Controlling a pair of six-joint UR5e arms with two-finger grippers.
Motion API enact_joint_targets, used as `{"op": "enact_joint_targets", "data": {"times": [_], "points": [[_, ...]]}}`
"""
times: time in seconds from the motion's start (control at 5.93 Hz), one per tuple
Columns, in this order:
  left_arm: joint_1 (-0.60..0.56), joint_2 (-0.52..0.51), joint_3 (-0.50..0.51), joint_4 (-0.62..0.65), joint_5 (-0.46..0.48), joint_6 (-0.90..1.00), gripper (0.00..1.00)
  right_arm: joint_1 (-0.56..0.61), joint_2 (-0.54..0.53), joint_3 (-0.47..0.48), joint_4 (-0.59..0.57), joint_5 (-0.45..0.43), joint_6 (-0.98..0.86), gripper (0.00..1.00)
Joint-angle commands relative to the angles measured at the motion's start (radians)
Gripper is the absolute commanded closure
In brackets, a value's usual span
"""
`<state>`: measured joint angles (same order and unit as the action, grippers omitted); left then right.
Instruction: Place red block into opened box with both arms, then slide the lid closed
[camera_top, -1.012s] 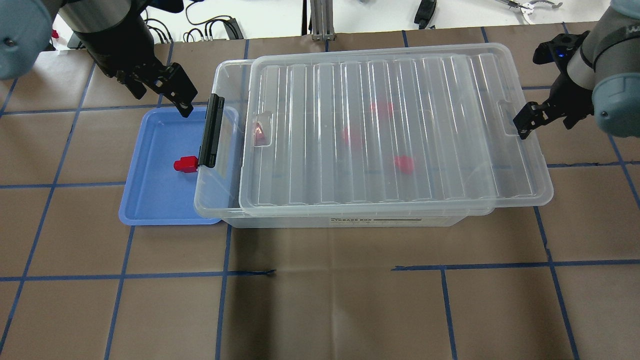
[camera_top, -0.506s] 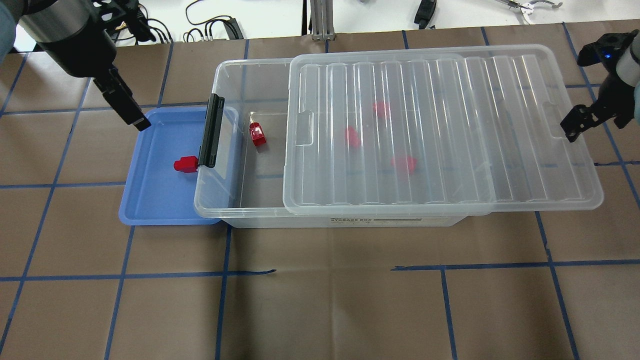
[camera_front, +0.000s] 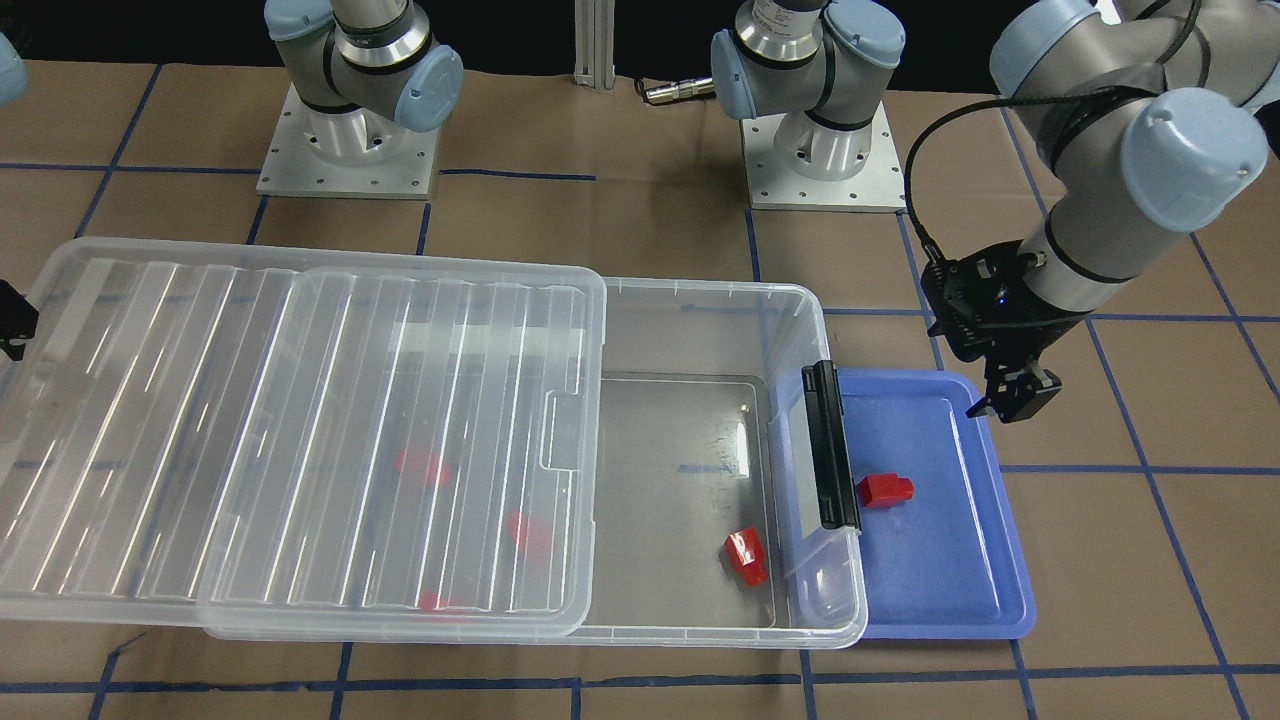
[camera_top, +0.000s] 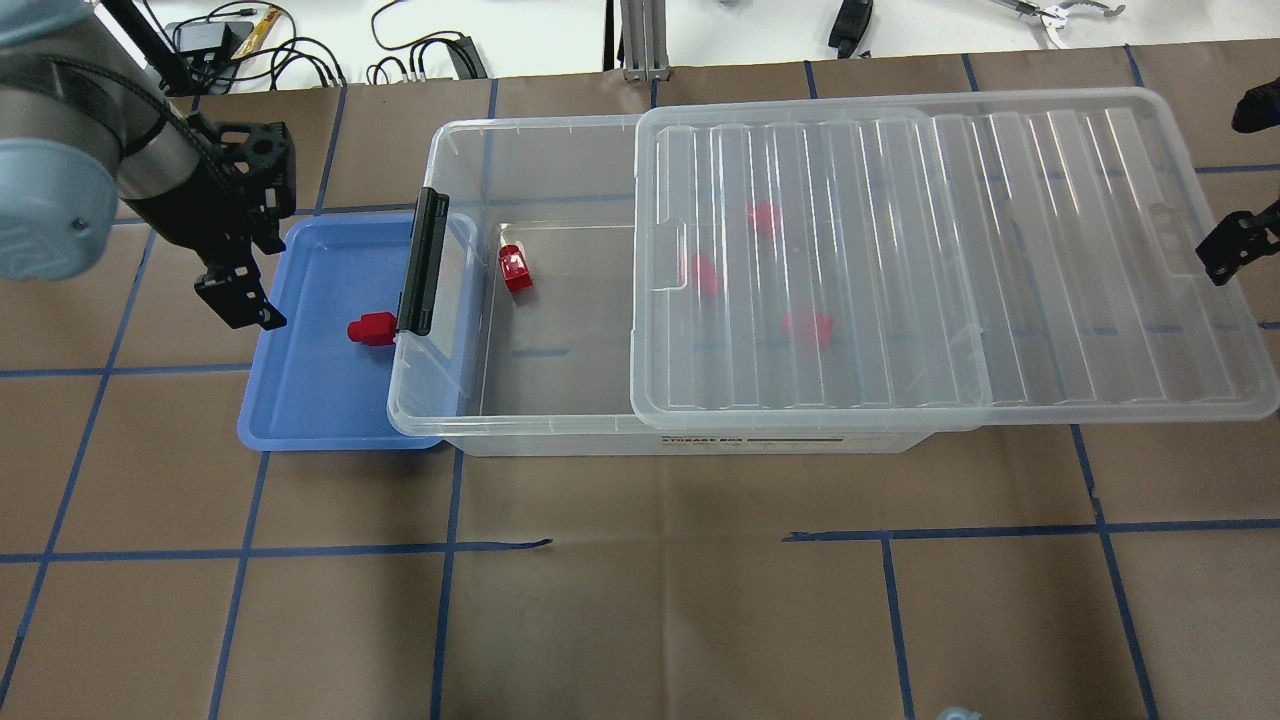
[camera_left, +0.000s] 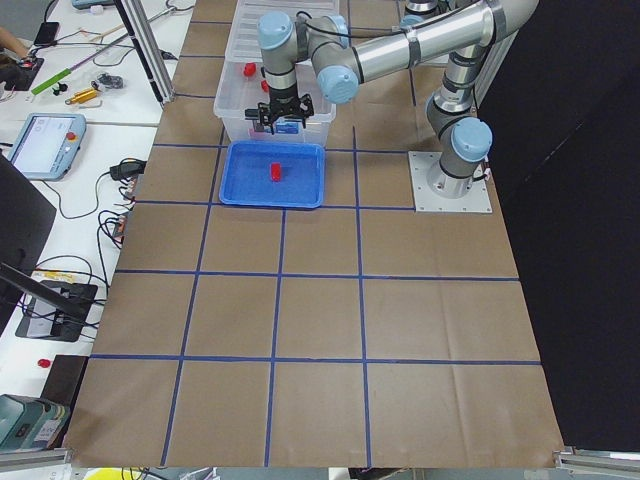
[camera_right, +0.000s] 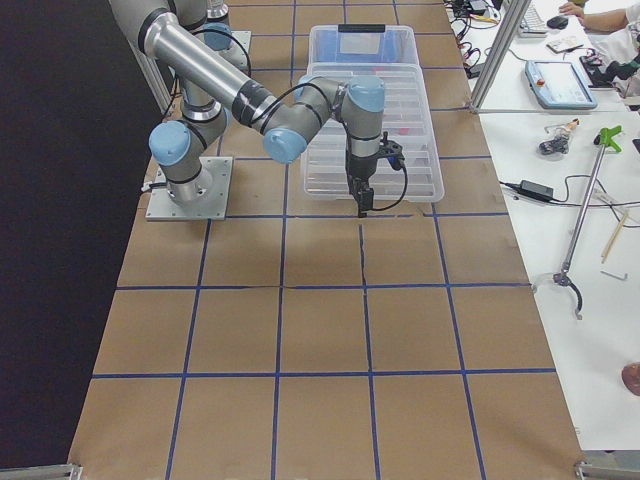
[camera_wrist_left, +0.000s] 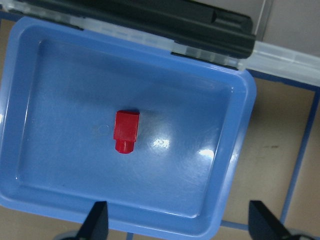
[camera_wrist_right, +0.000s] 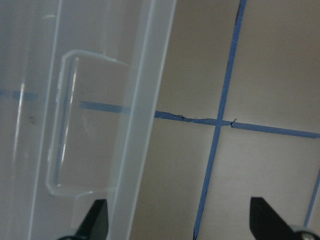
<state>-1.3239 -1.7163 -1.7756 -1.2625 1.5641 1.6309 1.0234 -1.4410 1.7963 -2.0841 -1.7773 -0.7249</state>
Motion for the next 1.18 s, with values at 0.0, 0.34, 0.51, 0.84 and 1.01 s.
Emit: {"op": "enact_joint_targets", "data": {"times": [0.0,0.34,0.51,0.84,1.01], "points": [[0.0,-0.137,-0.058,0.205,-0.012,0.069,0.03,-0.017,-0.033,-0.006,0.007,-0.004,0.016,0.0],[-0.005,-0.254,-0.059,0.352,-0.041,0.069,0.03,0.102,-0.148,-0.04,0.071,0.006,0.157,0.0],[-0.003,-0.299,-0.07,0.4,-0.073,0.058,0.03,0.203,-0.197,-0.078,0.182,0.006,0.306,0.0],[-0.003,-0.324,-0.073,0.413,-0.076,0.053,0.37,0.421,-0.171,-0.252,0.463,0.121,0.679,0.0],[-0.001,-0.324,-0.067,0.408,-0.066,0.044,0.88,0.491,-0.133,-0.331,0.548,0.159,0.79,0.0]]}}
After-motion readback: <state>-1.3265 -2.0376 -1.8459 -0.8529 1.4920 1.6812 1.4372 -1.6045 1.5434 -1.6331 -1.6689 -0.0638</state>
